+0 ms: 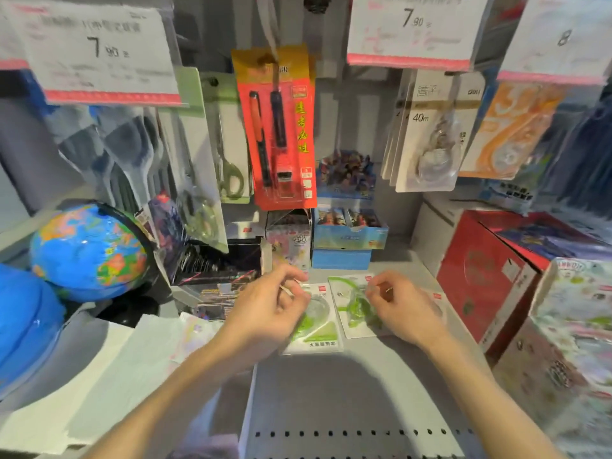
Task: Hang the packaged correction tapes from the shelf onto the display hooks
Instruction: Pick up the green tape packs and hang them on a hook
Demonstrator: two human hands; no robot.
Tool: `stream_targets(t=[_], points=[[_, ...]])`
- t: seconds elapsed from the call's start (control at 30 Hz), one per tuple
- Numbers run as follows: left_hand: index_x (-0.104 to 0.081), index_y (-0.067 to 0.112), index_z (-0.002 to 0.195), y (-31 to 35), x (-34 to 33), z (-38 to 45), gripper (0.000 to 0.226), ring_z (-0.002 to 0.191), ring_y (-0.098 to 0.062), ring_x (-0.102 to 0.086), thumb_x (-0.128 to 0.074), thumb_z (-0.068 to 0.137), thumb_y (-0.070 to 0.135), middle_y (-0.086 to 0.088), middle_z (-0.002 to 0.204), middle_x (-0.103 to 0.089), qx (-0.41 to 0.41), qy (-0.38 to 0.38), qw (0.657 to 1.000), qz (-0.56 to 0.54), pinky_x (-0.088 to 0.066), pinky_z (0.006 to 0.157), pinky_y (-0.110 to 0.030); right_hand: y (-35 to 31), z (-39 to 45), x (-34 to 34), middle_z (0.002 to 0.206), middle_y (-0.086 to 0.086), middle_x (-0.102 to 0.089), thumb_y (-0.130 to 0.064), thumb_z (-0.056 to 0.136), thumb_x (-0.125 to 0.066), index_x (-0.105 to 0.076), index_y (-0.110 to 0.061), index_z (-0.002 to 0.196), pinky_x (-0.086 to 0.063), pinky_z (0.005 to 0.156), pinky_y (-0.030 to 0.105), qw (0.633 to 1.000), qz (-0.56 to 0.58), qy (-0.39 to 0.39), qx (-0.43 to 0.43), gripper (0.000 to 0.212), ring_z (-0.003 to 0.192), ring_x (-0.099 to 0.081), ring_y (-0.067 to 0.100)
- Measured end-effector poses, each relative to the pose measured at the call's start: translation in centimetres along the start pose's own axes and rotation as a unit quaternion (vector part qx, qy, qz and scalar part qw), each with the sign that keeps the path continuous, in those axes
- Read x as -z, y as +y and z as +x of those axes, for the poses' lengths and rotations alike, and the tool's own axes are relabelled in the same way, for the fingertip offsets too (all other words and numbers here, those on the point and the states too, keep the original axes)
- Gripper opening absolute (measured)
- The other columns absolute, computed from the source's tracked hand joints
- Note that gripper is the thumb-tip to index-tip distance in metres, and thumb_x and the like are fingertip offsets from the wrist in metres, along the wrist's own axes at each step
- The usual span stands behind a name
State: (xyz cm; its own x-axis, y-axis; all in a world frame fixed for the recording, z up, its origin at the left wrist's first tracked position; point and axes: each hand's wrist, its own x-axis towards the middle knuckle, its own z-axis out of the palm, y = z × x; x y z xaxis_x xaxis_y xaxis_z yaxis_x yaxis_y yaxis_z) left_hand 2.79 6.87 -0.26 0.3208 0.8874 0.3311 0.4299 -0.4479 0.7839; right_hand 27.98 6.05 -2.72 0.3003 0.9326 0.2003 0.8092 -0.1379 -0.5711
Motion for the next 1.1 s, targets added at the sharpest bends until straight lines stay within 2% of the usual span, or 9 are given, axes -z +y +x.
stream_targets(t=[0.13, 0.3, 0.43, 0.5, 0.63, 0.73, 0.87, 0.97, 1.1], points=[[-0.053, 0.038, 0.117, -0.7, -2.5, 2.9, 0.025, 0.087, -0.003, -0.060, -0.060, 0.093, 0.041, 0.017, 0.098, -0.061, -0.006, -0.084, 0.981, 0.172, -0.042, 0.076, -0.026, 1.0, 1.7, -1.0, 0.121, 0.011, -0.069, -0.035, 0.098, -0.062, -0.068, -0.014, 0.121, -0.048, 0.094, 0.038, 0.992, -0.110, -0.021, 0.052, 0.032, 0.115, -0.062, 0.033], [-0.048, 0.026, 0.135, -2.6, -4.3, 5.2, 0.047, 0.130, -0.024, -0.049, -0.060, 0.092, 0.038, -0.001, 0.137, -0.050, 0.041, -0.169, 0.946, 0.273, -0.039, 0.103, -0.035, 2.5, 1.4, -0.6, 0.124, 0.014, -0.069, -0.028, 0.101, -0.055, -0.065, -0.011, 0.125, -0.044, 0.099, 0.038, 0.985, -0.147, -0.061, 0.062, 0.031, 0.116, -0.062, 0.033], [-0.046, 0.025, 0.137, -3.7, -5.1, 5.3, 0.056, 0.125, -0.026, -0.050, -0.061, 0.087, 0.046, 0.000, 0.120, -0.049, 0.064, -0.186, 0.935, 0.295, -0.041, 0.098, -0.037, 3.7, 0.4, 0.9, 0.123, 0.004, -0.067, -0.026, 0.101, -0.052, -0.062, -0.019, 0.122, -0.041, 0.084, 0.030, 0.983, -0.153, -0.085, 0.064, 0.024, 0.115, -0.061, 0.026], [-0.046, 0.028, 0.136, -3.9, -5.3, 5.2, 0.062, 0.121, -0.023, -0.049, -0.063, 0.082, 0.053, 0.005, 0.113, -0.045, 0.065, -0.175, 0.938, 0.292, -0.042, 0.096, -0.038, 4.3, -0.2, 1.6, 0.123, 0.000, -0.067, -0.029, 0.101, -0.053, -0.061, -0.023, 0.123, -0.045, 0.086, 0.031, 0.983, -0.151, -0.090, 0.056, 0.025, 0.114, -0.063, 0.024], [-0.047, 0.026, 0.137, -3.7, -5.3, 5.1, 0.065, 0.121, -0.022, -0.048, -0.067, 0.082, 0.054, 0.001, 0.124, -0.052, 0.077, -0.164, 0.940, 0.289, -0.043, 0.098, -0.037, 4.5, -0.9, 2.3, 0.123, -0.004, -0.069, -0.034, 0.100, -0.056, -0.062, -0.026, 0.126, -0.052, 0.094, 0.037, 0.986, -0.132, -0.093, 0.046, 0.028, 0.113, -0.065, 0.021], [-0.047, 0.025, 0.135, -3.3, -5.2, 4.8, 0.061, 0.118, -0.022, -0.051, -0.067, 0.083, 0.049, 0.000, 0.121, -0.056, 0.072, -0.155, 0.943, 0.284, -0.045, 0.097, -0.037, 4.0, -0.9, 2.3, 0.114, -0.007, -0.070, -0.036, 0.099, -0.058, -0.063, -0.028, 0.122, -0.051, 0.086, 0.034, 0.989, -0.113, -0.083, 0.044, 0.025, 0.106, -0.066, 0.019], [-0.049, 0.027, 0.136, -2.6, -4.7, 4.4, 0.062, 0.123, -0.018, -0.053, -0.067, 0.081, 0.048, 0.003, 0.132, -0.058, 0.039, -0.109, 0.957, 0.267, -0.045, 0.100, -0.033, 2.6, -0.5, 1.8, 0.091, -0.011, -0.074, -0.032, 0.098, -0.060, -0.069, -0.029, 0.110, -0.041, 0.066, 0.027, 0.997, -0.017, -0.064, 0.038, 0.015, 0.084, -0.067, 0.012], [-0.048, 0.029, 0.139, -2.0, -4.1, 4.1, 0.066, 0.126, -0.012, -0.053, -0.070, 0.080, 0.050, 0.008, 0.134, -0.057, 0.008, -0.070, 0.972, 0.225, -0.043, 0.104, -0.029, 0.8, 0.1, 1.1, 0.086, -0.007, -0.074, -0.025, 0.099, -0.066, -0.071, -0.021, 0.113, -0.055, 0.078, 0.029, 0.985, 0.136, -0.107, 0.000, 0.015, 0.077, -0.067, 0.012], [-0.047, 0.034, 0.138, -0.7, -3.5, 3.5, 0.071, 0.117, -0.002, -0.054, -0.071, 0.074, 0.056, 0.021, 0.121, -0.056, -0.027, -0.039, 0.983, 0.178, -0.041, 0.099, -0.022, -2.0, 0.7, 0.8, 0.090, 0.012, -0.074, -0.011, 0.102, -0.064, -0.064, 0.000, 0.123, -0.060, 0.065, 0.025, 0.901, 0.384, -0.178, -0.099, 0.024, 0.068, -0.069, 0.016]])
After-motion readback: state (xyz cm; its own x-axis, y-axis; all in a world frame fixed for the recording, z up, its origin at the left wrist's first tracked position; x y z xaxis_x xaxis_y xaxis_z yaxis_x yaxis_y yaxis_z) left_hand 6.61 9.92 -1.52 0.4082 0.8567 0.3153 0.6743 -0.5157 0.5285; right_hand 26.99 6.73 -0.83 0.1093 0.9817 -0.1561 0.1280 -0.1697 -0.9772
